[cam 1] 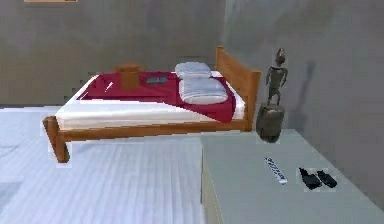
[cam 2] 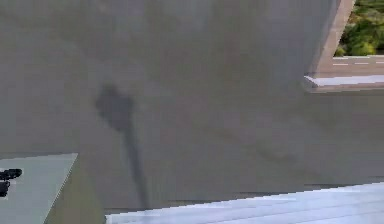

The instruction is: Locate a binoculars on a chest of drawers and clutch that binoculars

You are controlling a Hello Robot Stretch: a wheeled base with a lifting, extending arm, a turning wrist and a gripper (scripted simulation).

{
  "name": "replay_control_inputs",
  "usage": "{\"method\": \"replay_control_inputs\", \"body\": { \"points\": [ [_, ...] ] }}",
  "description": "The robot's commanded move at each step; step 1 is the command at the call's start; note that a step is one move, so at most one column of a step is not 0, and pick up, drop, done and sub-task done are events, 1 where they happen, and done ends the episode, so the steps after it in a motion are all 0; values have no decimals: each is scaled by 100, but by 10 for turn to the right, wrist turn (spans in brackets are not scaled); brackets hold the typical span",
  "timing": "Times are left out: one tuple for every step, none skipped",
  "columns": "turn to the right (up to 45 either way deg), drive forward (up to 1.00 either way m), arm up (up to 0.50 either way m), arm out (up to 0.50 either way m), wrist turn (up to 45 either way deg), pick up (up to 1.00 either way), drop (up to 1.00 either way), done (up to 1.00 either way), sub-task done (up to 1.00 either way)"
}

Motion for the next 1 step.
{"method": "replay_control_inputs", "body": {
  "points": [
    [420, 0, 0, 0, 0, 0, 0, 0, 0]
  ]
}}
